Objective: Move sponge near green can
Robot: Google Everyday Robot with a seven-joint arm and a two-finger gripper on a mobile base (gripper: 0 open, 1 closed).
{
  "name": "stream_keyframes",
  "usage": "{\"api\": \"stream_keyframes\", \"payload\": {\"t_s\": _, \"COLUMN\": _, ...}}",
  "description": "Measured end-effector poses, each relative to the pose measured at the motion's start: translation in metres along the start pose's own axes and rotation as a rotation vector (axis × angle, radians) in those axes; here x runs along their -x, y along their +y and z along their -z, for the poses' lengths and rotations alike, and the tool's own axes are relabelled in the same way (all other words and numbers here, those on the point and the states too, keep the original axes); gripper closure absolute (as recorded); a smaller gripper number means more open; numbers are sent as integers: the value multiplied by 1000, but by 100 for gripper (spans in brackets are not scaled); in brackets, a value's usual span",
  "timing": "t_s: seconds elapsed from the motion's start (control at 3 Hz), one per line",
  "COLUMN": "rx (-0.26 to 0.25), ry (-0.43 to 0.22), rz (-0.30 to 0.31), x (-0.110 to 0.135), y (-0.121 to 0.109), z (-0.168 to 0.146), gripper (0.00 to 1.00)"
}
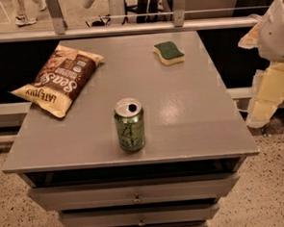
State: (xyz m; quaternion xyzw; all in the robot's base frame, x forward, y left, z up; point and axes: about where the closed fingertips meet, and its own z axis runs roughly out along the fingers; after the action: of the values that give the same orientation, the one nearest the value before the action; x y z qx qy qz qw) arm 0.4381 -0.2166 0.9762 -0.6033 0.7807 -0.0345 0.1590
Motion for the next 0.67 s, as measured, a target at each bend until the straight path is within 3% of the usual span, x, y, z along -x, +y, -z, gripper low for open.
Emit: {"api": "stream_keyframes", "payload": {"t_s": 0.67, "rx": -15, "ry": -17, "rz": -12, "x": 1, "y": -11, "z": -6, "gripper": 0}}
